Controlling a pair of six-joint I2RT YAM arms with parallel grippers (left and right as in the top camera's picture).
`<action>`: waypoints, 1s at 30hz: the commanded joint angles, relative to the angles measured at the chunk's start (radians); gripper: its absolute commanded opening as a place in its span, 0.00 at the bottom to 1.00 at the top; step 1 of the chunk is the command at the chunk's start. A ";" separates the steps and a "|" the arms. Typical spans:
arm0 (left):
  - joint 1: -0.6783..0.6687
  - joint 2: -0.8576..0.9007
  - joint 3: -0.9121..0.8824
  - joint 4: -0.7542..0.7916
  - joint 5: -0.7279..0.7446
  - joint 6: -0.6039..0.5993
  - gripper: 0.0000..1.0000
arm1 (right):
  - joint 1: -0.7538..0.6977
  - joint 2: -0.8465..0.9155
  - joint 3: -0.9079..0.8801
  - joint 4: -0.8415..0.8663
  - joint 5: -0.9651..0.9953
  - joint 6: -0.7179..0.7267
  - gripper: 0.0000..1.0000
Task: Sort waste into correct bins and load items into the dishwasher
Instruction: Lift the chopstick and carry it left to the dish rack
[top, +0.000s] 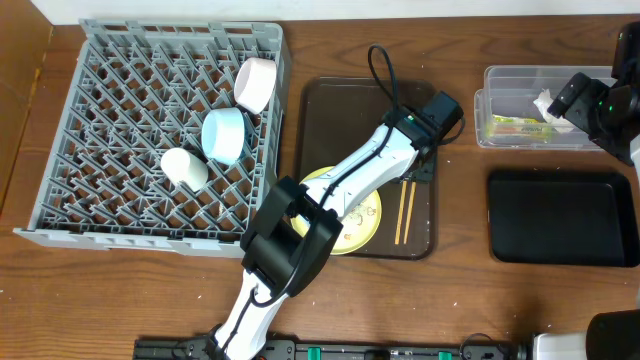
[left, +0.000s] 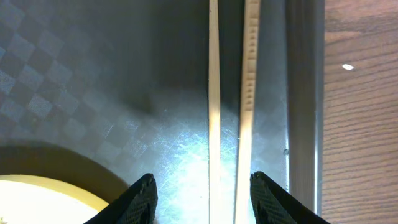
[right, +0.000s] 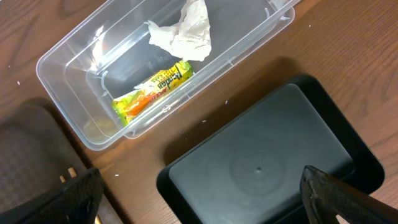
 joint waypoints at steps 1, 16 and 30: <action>0.003 0.034 -0.027 0.005 -0.023 0.021 0.50 | -0.012 -0.009 0.006 0.000 0.010 -0.010 0.99; 0.003 0.049 -0.147 0.108 -0.069 0.022 0.49 | -0.012 -0.009 0.006 -0.001 0.011 -0.010 0.99; 0.002 0.049 -0.151 0.110 -0.078 0.069 0.08 | -0.012 -0.009 0.006 -0.001 0.011 -0.010 0.99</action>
